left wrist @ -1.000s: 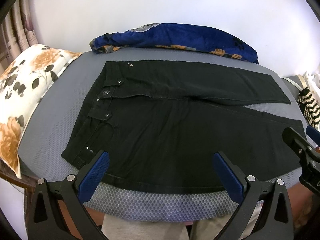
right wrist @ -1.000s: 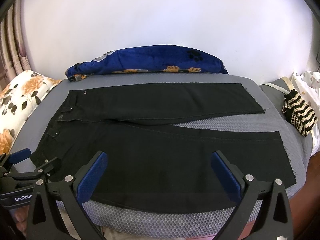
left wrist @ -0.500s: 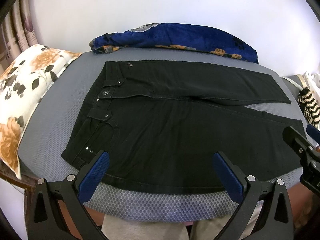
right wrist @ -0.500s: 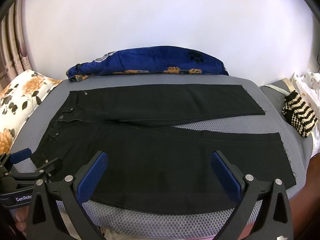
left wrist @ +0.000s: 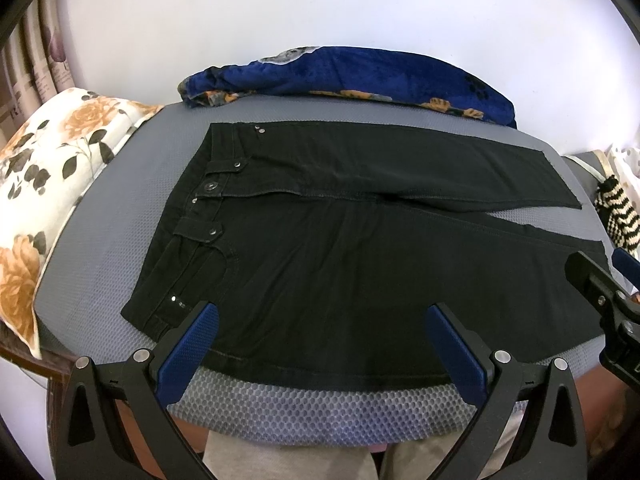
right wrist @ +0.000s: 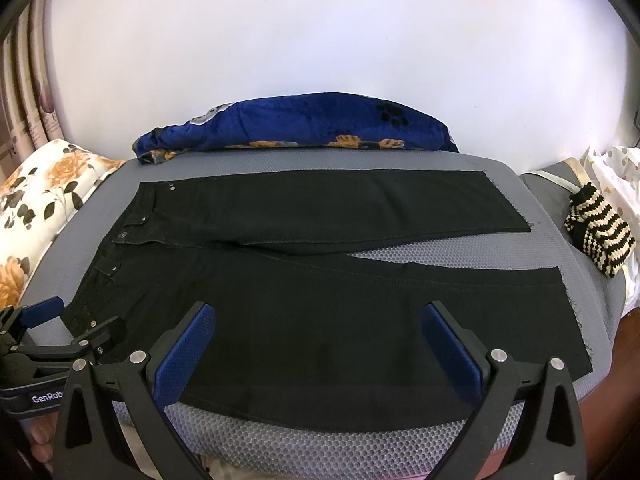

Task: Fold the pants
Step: 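Move both grippers over the black trousers near the waistband, then close the left gripper on the trouser waistband and lift it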

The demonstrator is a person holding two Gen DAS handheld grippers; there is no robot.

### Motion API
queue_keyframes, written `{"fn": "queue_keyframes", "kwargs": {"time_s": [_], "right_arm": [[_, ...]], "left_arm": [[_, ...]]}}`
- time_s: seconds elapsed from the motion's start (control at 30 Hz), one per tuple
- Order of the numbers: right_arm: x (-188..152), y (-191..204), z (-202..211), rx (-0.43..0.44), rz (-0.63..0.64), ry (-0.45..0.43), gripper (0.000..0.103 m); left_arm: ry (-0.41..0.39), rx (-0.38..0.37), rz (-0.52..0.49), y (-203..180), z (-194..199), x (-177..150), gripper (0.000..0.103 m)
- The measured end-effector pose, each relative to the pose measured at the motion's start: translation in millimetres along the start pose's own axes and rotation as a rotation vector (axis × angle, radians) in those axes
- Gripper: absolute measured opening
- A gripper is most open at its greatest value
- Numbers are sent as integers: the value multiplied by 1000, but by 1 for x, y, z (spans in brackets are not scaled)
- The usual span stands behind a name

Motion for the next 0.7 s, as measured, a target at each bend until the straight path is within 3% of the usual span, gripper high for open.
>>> {"fn": "queue_keyframes", "kwargs": {"time_s": [0.7], "right_arm": [[11, 1, -6, 38, 8, -27, 102]], "left_arm": [[1, -9, 11, 4, -9, 15, 102]]}}
Point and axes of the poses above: each gripper's, at about its wrist camera, not at the fingertips, and z roughly against the way its jaws point, y to its left, x to its top, the point moved 7 cm from there along -z, roughly the way its jaws point, and after that the axes turned 14 degrees about y, right-handed, at the moved point
